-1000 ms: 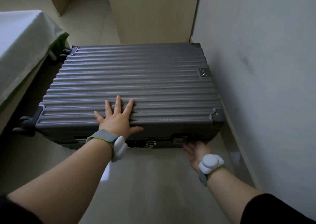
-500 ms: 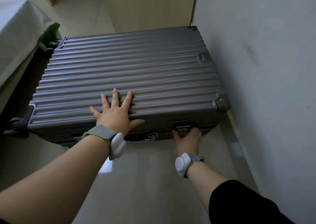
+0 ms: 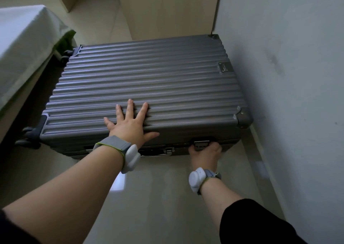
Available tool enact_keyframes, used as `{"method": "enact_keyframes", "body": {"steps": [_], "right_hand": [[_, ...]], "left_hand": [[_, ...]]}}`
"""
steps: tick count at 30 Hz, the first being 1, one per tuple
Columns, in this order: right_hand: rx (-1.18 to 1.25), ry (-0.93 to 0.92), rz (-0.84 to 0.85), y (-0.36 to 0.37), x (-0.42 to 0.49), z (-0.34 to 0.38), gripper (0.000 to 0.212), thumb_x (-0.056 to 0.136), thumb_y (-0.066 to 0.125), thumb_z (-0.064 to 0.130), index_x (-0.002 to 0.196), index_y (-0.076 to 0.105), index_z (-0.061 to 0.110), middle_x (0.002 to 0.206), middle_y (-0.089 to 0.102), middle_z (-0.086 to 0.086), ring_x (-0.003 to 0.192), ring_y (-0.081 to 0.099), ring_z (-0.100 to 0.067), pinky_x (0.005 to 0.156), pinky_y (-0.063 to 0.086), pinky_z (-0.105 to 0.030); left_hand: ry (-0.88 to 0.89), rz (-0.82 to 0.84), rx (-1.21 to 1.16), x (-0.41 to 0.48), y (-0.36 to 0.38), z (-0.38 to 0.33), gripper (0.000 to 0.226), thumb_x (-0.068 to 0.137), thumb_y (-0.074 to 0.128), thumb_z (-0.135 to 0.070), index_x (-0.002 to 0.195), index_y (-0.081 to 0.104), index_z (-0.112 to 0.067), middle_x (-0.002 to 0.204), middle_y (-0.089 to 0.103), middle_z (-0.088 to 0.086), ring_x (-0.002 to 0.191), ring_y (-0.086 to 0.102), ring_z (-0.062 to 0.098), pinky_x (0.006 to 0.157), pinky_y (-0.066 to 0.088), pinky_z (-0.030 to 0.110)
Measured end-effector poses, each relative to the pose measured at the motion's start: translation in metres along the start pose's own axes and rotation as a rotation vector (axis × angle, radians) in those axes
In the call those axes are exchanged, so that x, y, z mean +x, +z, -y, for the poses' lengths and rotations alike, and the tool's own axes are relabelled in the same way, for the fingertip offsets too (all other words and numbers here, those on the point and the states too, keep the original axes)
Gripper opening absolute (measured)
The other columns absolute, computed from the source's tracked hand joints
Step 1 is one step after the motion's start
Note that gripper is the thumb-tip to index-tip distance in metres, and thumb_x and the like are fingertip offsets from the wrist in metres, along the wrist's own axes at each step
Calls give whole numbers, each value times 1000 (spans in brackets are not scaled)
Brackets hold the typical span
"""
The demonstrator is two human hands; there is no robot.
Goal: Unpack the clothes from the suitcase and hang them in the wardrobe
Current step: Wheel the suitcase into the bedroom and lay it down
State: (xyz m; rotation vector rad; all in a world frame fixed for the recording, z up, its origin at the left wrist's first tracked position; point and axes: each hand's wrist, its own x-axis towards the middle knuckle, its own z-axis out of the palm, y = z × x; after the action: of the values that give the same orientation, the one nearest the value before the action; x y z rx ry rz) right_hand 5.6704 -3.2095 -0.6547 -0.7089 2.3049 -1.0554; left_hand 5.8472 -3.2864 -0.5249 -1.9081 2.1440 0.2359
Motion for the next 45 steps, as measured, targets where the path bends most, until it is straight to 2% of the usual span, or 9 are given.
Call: {"method": "enact_keyframes", "body": {"steps": [10,17,22,29,35,38,42,45], "right_hand": [[-71,-1,19,-2,1,1,62,69,78,25,110,44,-8,116,46,-24,99,51,-41,77,44,-38],[22,-20,7,4,-3,-7,60,74,77,27,114,45,-3,118,46,-19,99,53,-40,78,50,-41],[38,-37,5,0,-4,-6,59,74,76,26,115,45,-3,116,46,-18,93,54,-36,72,43,-32],[-9,-52,1,-4,0,-2,56,70,76,26,106,46,-4,113,46,-19,94,52,-38,76,48,-40],[-94,-14,41,-11,-5,3,59,74,74,28,113,43,-3,120,45,-20,103,49,-38,82,47,-41],[-38,20,66,-14,-14,0,60,75,75,26,118,43,-1,122,45,-19,107,51,-38,83,47,-39],[-51,40,167,-27,-23,2,66,80,72,19,133,35,3,134,39,-18,117,47,-37,90,44,-36],[-121,-33,163,-36,-39,11,63,80,70,14,133,35,4,134,38,-19,112,51,-39,85,44,-35]], "left_hand": [[-21,57,25,-3,-6,-4,96,78,43,-75,145,-18,-43,157,-23,1,144,-14,37,111,4,67],[-5,30,17,-3,-3,-1,93,79,42,-75,146,-15,-42,157,-21,2,144,-14,37,111,3,66],[11,18,32,-3,-3,1,91,80,40,-74,146,-14,-41,158,-20,2,145,-12,36,112,5,66],[8,-3,57,-3,-1,-2,91,80,39,-74,146,-14,-41,158,-19,2,145,-11,36,112,6,66],[19,34,63,-5,-6,-3,91,81,40,-74,147,-13,-40,158,-18,2,145,-9,37,112,8,65],[89,46,36,-6,-14,12,89,83,42,-71,147,-11,-40,159,-14,-1,146,-6,34,113,12,59],[257,46,27,-7,-24,54,84,89,48,-56,150,-6,-33,160,-6,-4,147,-2,22,119,15,44],[253,51,79,-8,-20,92,82,90,48,-54,150,-5,-35,160,-8,-4,147,-5,23,119,12,46]]}}
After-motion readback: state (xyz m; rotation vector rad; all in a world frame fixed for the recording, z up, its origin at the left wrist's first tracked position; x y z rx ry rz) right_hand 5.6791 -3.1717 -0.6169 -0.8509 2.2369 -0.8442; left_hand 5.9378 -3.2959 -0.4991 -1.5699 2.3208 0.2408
